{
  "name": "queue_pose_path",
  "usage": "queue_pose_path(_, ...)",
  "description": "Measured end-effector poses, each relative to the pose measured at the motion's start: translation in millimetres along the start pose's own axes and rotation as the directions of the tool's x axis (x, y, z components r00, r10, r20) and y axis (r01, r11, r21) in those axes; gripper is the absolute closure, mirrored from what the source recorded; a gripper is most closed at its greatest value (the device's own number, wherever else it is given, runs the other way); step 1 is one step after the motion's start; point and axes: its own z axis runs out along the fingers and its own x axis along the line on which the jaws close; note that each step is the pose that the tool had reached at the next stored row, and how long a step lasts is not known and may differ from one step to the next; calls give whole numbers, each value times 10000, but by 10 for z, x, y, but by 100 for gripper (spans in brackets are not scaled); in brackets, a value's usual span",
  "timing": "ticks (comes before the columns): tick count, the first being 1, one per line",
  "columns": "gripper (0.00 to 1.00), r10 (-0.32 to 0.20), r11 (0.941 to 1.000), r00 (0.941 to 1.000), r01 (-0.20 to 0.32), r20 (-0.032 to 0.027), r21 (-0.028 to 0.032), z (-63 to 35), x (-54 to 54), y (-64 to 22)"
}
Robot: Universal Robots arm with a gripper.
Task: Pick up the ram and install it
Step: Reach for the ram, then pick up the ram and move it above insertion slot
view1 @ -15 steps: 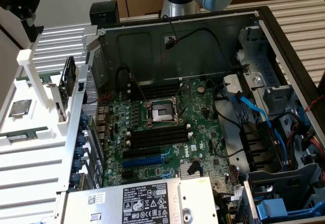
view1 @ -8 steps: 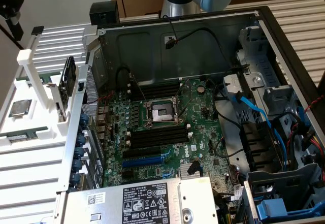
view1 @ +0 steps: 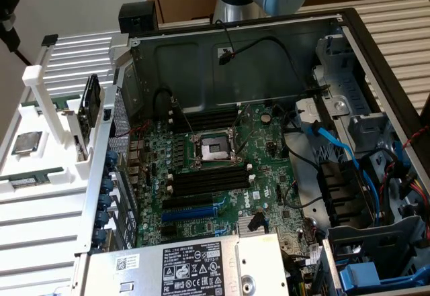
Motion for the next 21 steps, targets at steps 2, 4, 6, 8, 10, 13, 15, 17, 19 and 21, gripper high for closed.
queue_pose_path(2,1,-6,10000,10000,6,0,0,-1,73,37)
queue_pose_path(4,1,-8,10000,10000,8,1,-1,-2,155,68)
queue_pose_path(6,1,-12,10000,10000,12,0,-1,-4,244,94)
queue_pose_path(8,1,-16,10000,10000,16,-1,-1,-6,327,120)
queue_pose_path(10,1,-20,10000,10000,20,0,-1,-7,401,149)
queue_pose_path(13,1,-26,10000,10000,26,-2,-2,-9,445,160)
queue_pose_path(15,1,-26,10000,10000,26,-1,-3,-8,445,160)
queue_pose_path(17,1,-26,10000,10000,26,-1,-3,-8,445,160)
queue_pose_path(19,1,-26,10000,10000,26,-1,-2,-8,446,160)
queue_pose_path(21,1,-25,10000,10000,25,-1,-3,-8,446,160)
